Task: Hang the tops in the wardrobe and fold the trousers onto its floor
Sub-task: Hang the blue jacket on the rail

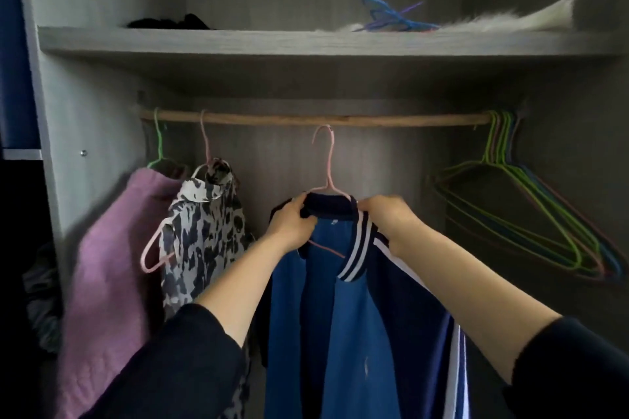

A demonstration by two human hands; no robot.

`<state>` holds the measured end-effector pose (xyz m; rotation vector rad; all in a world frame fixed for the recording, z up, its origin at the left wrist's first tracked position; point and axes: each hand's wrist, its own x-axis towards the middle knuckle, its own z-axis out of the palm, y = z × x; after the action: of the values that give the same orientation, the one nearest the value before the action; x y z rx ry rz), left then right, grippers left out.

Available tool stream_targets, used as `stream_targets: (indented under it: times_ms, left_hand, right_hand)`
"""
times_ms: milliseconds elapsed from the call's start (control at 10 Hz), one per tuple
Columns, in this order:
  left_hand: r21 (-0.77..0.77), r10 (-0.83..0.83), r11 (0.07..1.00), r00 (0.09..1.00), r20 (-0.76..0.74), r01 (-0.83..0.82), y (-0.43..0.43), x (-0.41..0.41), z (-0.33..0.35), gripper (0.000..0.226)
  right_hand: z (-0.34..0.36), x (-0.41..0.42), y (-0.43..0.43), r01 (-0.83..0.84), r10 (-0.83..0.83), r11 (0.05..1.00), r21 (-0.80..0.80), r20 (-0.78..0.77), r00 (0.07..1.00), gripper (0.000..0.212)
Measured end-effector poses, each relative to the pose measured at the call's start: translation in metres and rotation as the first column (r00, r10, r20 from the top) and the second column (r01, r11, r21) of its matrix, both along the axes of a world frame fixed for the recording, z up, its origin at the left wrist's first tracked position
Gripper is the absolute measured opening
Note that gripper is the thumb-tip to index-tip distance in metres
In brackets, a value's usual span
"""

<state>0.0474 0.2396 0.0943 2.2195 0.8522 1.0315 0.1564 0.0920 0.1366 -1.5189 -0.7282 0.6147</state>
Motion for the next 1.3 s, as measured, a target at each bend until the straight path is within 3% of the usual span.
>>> stream_targets:
  times_ms: [100, 300, 400, 600, 700, 1000, 1100, 1300]
  left_hand:
    - [0.096, 0.073, 0.993, 0.997, -0.004, -0.073, 0.028, -0.011, 0.037, 0.057]
    - [0.384, 0.342, 0.875, 0.938, -0.058, -0.296, 0.069, -0.037, 0.092, 0.065]
    - [0.540, 0.453, 0.757, 0.891, -0.028, -0.368, 0.094, -0.058, 0.110, 0.068]
    - [0.730, 0.461, 0.622, 0.886, -0.050, -0.283, 0.136, -0.084, 0.119, 0.075]
    - [0.758, 0.397, 0.592, 0.918, 0.023, -0.274, 0.145, -0.089, 0.116, 0.072]
    - [0.725, 0.288, 0.642, 0.955, 0.073, -0.249, 0.149, -0.090, 0.118, 0.057]
    - [0.720, 0.286, 0.647, 0.955, 0.078, -0.252, 0.148, -0.091, 0.119, 0.055]
    - [0.701, 0.443, 0.659, 0.894, -0.070, -0.272, 0.132, -0.083, 0.132, 0.057]
  right_hand:
    - [0.027, -0.009, 0.024, -0.038, 0.037, 0.997, 0.068, 0.007, 0.999, 0.032]
    - [0.060, -0.022, 0.086, -0.058, 0.032, 0.979, 0.196, 0.133, 0.991, 0.033]
    - [0.062, -0.041, 0.113, -0.022, 0.000, 0.978, 0.207, 0.106, 0.994, 0.013]
    - [0.032, -0.054, 0.164, -0.066, 0.056, 0.992, 0.106, 0.090, 0.994, 0.019]
    - [0.016, -0.067, 0.175, -0.157, 0.150, 0.986, 0.062, 0.099, 0.984, 0.024]
    - [0.004, -0.083, 0.189, -0.380, 0.359, 0.924, 0.042, 0.247, 0.900, 0.013]
    - [-0.002, -0.085, 0.191, -0.409, 0.386, 0.912, -0.001, 0.336, 0.859, 0.026]
    - [-0.006, -0.056, 0.178, -0.197, 0.143, 0.980, 0.020, 0.617, 0.774, 0.056]
